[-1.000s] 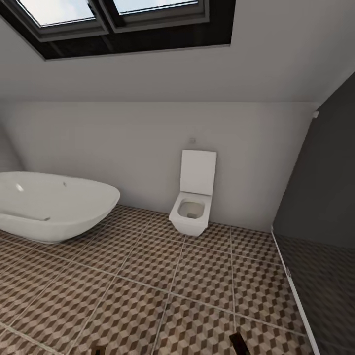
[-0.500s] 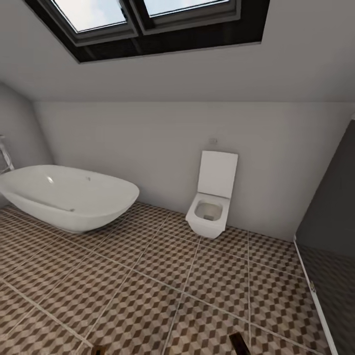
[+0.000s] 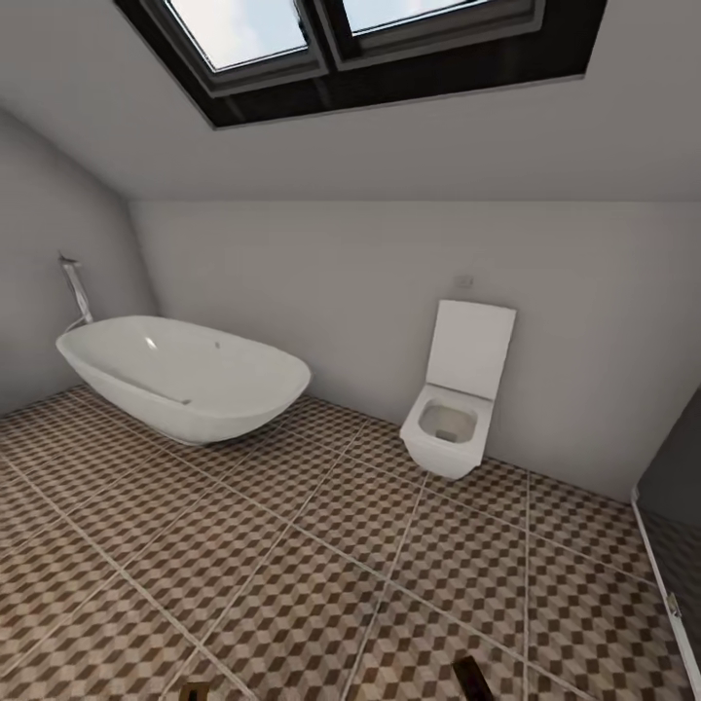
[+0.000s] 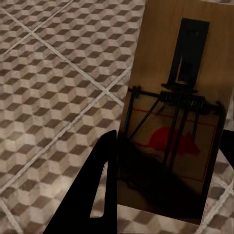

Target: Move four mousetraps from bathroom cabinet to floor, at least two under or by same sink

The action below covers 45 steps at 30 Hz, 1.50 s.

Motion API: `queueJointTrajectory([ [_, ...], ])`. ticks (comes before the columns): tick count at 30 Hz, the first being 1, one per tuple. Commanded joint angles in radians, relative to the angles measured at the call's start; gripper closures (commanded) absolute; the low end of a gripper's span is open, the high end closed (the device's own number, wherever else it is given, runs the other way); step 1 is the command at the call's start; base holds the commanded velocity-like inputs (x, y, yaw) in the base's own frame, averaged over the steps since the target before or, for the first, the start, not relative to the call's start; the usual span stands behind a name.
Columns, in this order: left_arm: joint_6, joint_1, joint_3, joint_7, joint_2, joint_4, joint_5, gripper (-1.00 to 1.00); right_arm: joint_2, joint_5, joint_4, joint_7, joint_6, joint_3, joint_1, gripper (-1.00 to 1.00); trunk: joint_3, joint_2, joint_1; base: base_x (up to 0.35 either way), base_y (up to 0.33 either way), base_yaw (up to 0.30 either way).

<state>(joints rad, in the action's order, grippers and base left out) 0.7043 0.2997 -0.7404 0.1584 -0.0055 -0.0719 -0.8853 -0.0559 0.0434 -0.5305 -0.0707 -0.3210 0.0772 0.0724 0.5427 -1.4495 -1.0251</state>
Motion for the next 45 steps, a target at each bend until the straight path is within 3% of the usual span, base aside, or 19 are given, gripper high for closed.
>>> queueJointTrajectory([
  [1,0.001,0.001,-0.004,0.016,-0.001,-0.002,0.013,1.00,-0.001,0.007,0.001,-0.011,-0.003,0.009,0.000,1.00,0.001,-0.001,0.000,0.000,0.000,0.255],
  [45,0.001,0.001,-0.004,0.016,-0.007,-0.002,0.013,1.00,0.001,0.007,0.001,-0.011,-0.003,0.009,0.000,1.00,0.001,-0.001,0.000,0.000,0.000,0.255],
])
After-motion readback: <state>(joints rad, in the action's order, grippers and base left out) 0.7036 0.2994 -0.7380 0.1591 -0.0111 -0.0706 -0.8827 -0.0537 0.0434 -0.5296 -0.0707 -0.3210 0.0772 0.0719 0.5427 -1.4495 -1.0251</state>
